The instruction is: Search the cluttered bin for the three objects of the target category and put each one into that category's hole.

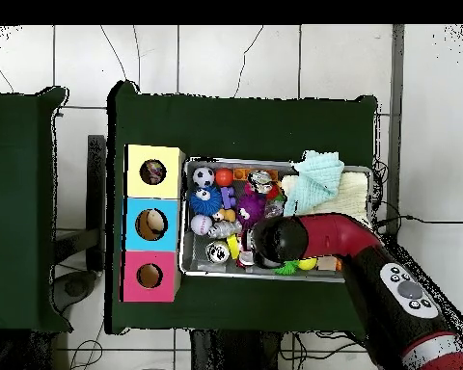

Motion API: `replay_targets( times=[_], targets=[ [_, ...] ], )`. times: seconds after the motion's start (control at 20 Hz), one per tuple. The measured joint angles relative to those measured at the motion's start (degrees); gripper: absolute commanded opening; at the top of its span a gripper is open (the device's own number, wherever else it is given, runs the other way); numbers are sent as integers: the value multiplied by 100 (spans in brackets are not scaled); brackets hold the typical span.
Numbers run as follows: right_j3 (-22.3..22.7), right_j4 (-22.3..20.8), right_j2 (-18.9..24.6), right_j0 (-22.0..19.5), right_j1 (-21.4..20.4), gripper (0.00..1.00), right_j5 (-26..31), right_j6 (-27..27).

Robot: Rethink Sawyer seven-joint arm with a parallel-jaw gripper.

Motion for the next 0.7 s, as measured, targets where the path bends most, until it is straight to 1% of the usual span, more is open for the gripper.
replay_targets(
  times=[0.2,0.4,0.65,0.7],
  targets=[
    [18,-1,-2,51,8,100,-26,0],
    [53,-2,-63,151,56,100,-232,0],
    [127,0,-197,390,200,100,-843,0],
    [165,0,-269,492,262,100,-1102,0]
  ],
)
